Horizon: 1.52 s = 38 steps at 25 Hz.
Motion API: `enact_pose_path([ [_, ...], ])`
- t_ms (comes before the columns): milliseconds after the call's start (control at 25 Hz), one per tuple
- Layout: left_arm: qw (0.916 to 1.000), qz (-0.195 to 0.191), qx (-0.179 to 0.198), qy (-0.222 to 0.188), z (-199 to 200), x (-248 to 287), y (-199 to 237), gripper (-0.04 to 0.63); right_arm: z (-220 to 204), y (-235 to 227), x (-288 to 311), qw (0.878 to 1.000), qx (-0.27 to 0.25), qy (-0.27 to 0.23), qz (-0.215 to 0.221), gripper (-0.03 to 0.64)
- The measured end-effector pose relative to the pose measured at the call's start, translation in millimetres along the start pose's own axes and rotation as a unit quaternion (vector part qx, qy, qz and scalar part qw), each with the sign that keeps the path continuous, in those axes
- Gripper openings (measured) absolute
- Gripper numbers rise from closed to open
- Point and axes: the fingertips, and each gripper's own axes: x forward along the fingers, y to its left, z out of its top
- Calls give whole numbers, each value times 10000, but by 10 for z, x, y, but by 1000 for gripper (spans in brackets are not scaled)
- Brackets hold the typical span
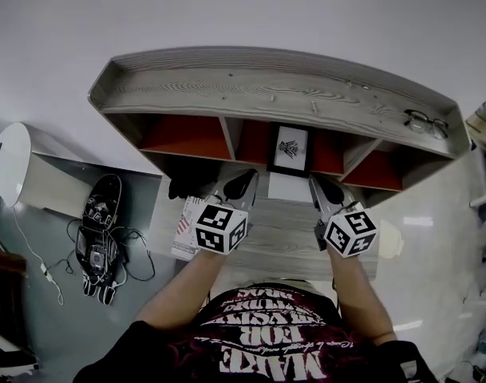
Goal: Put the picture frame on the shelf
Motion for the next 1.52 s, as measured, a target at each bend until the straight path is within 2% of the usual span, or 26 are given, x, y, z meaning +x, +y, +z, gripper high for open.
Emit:
enact_pose_path([
  [120, 9997, 70, 195, -162, 132, -172, 3, 0, 43, 162, -87, 9997, -254, -4, -8, 25],
  [280, 9988, 57, 312, -365, 285, -386, -30, 0, 116, 339, -213, 9994, -335, -102, -12, 25],
  [800, 9962, -168, 398, -762, 445, -1027, -207, 0, 297, 785, -728, 9978, -497, -391, -213, 25],
  [1520, 9912, -186, 629, -1153, 608, -1956, -414, 0, 414, 1266, -1593, 9919, -729, -824, -630, 25],
])
